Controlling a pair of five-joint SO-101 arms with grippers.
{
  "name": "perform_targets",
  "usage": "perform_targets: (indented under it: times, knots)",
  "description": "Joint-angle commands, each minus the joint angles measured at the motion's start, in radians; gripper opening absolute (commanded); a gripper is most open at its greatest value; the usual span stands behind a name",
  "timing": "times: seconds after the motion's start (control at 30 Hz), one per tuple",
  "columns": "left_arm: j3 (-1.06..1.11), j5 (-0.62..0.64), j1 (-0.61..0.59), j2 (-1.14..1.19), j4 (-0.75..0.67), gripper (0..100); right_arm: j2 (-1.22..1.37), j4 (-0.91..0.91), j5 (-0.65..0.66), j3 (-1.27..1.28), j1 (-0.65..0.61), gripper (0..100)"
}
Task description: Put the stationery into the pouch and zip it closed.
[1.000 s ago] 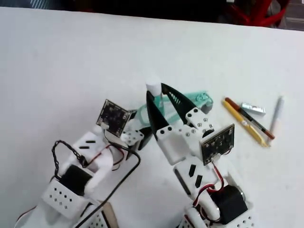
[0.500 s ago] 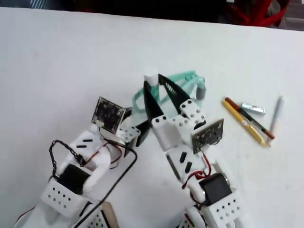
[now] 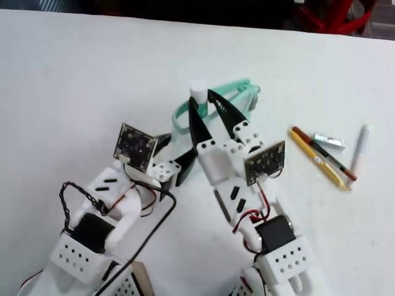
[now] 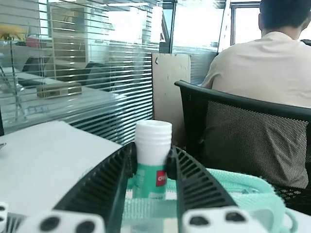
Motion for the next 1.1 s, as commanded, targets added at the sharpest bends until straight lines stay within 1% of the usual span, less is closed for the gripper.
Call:
perform_targets:
  times: [0.0, 0.13, 0.17, 0.27, 0.37, 0.43, 0.5, 0.6, 0.7, 0.8, 0.87, 0.97, 1.07]
  knots:
    - [-0.046, 0.009, -0.005, -0.001, -0.026, 21, -0.03, 0.125, 0.003, -0.068, -0.03, 5.7]
    - [-0.046, 0.009, -0.042, -0.001, -0.026, 21, -0.068, 0.265, 0.003, -0.144, -0.067, 20.8]
    - [-0.046, 0.009, -0.053, -0.001, -0.028, 21, -0.076, 0.286, 0.003, -0.157, -0.067, 22.7]
    - [-0.046, 0.009, -0.071, -0.001, -0.028, 21, -0.104, 0.315, 0.002, -0.178, -0.053, 22.1]
    - [-0.032, 0.009, -0.074, -0.001, -0.034, 21, -0.145, 0.357, -0.006, -0.206, 0.005, 19.9]
    - [-0.006, 0.009, -0.073, -0.001, -0.072, 21, -0.174, 0.4, -0.006, -0.236, 0.047, 19.1]
    - [0.025, 0.006, -0.068, -0.001, -0.115, 21, -0.196, 0.455, -0.006, -0.272, 0.111, 19.1]
    - [0.051, -0.035, -0.065, -0.001, -0.146, 20, -0.206, 0.526, -0.008, -0.285, 0.24, 19.1]
    - [0.054, -0.044, -0.065, -0.005, -0.149, 18, -0.213, 0.57, -0.069, -0.167, 0.335, 19.1]
    - [0.054, -0.044, -0.065, -0.005, -0.146, 18, -0.216, 0.518, -0.084, -0.011, 0.395, 19.3]
    - [0.055, -0.044, -0.065, -0.005, -0.143, 18, -0.213, 0.453, -0.084, 0.107, 0.403, 19.3]
    - [0.055, -0.044, -0.065, -0.005, -0.143, 18, -0.216, 0.277, -0.071, 0.273, 0.386, 19.2]
    - [0.057, -0.043, -0.065, -0.005, -0.143, 18, -0.209, 0.163, 0.009, 0.359, 0.348, 19.2]
